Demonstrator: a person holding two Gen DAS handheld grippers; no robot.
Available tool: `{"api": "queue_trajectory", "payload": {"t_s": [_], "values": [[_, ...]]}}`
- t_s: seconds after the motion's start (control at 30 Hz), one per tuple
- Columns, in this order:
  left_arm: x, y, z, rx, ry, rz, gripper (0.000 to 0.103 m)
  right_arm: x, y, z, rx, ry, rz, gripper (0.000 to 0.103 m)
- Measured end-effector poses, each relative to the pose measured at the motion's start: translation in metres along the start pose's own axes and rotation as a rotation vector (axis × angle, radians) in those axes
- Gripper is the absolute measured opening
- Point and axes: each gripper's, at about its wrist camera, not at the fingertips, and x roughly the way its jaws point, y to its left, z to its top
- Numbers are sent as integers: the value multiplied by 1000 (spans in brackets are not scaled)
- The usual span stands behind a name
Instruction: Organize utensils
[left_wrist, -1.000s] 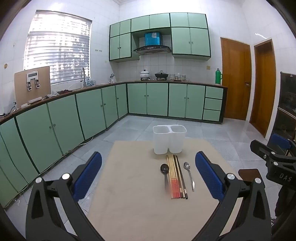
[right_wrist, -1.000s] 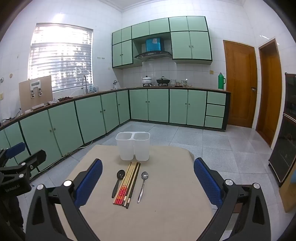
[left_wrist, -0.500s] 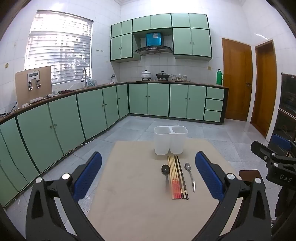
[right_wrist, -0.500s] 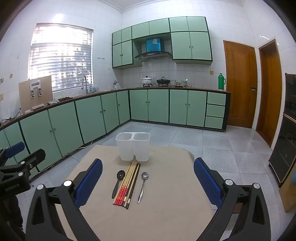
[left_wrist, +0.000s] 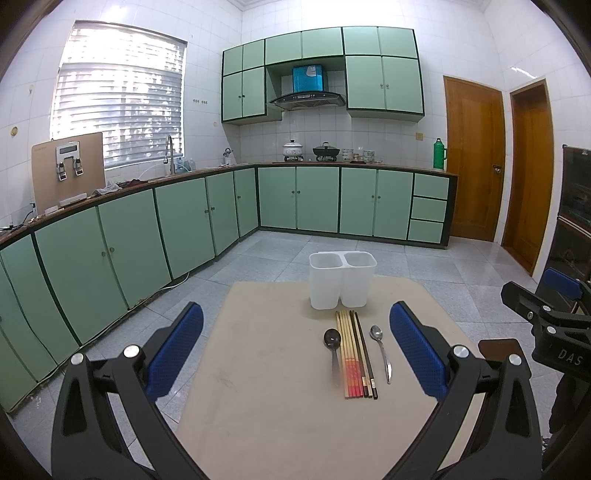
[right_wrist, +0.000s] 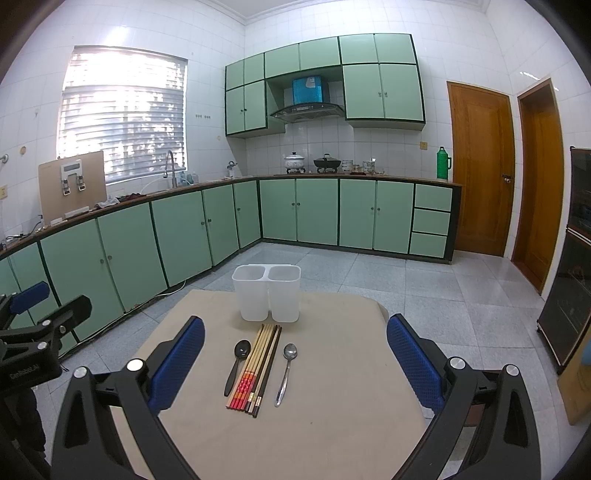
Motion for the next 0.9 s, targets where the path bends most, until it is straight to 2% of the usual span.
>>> {"api": "queue_trajectory", "payload": {"t_s": [0.9], "values": [[2,2,-1,2,-1,6,98,-5,1,5,4,-1,1,97]]}}
